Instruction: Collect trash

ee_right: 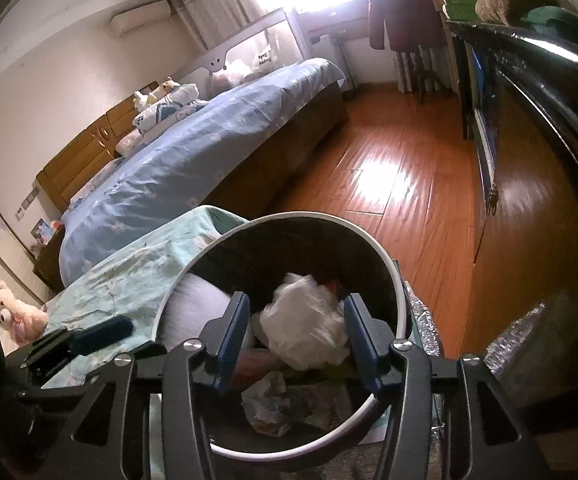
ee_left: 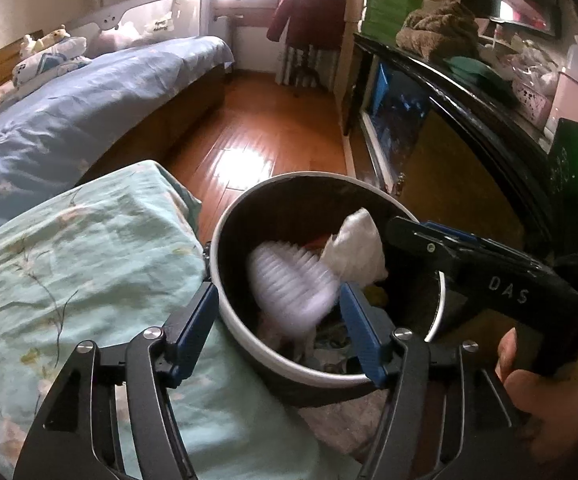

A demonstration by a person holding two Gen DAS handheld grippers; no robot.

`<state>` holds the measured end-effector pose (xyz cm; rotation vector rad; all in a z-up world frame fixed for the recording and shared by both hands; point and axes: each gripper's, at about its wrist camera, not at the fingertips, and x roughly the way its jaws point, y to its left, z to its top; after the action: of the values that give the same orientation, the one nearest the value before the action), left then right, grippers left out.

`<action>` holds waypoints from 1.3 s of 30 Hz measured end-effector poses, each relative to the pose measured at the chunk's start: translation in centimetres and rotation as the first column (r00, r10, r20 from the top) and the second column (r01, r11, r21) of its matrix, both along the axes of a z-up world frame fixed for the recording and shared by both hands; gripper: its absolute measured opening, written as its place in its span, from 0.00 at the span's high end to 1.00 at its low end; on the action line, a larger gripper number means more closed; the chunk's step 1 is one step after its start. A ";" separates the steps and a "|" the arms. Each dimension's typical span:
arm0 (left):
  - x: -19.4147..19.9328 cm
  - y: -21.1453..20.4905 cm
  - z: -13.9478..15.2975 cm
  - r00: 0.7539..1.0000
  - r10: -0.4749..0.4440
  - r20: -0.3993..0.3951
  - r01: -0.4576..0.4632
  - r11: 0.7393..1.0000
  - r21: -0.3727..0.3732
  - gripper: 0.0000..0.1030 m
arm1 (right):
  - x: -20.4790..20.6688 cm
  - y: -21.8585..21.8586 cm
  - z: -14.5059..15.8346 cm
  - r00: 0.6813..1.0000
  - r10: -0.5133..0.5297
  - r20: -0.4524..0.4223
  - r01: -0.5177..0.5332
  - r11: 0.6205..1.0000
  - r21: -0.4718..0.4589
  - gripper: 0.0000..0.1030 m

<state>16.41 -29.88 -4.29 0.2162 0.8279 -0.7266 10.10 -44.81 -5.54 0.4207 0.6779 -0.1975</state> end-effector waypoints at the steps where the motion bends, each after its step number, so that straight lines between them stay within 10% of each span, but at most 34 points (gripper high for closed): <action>1: -0.1 0.3 0.0 1.000 0.004 -0.002 -0.004 1.000 -0.004 0.37 | -0.1 0.1 0.1 1.000 0.001 0.003 -0.001 1.000 0.003 0.43; 13: -3.8 8.9 0.1 0.989 0.146 -0.003 -0.146 0.987 -0.070 0.27 | -2.8 4.1 1.1 0.998 0.046 0.052 -0.047 0.999 0.025 0.16; 28: -10.8 20.0 1.3 0.930 0.356 0.091 -0.341 0.929 -0.146 0.19 | -8.6 13.4 1.9 0.983 0.136 0.119 -0.125 0.987 -0.096 0.07; 39: -16.5 24.4 4.0 0.827 0.507 0.242 -0.462 0.859 -0.222 0.00 | -13.5 18.0 6.6 0.934 0.206 0.293 -0.129 0.956 -0.263 0.00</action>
<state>-0.08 -5.44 -0.27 -0.0336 0.5036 -0.2595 -3.42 -26.80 1.03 0.1529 0.3630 -0.0442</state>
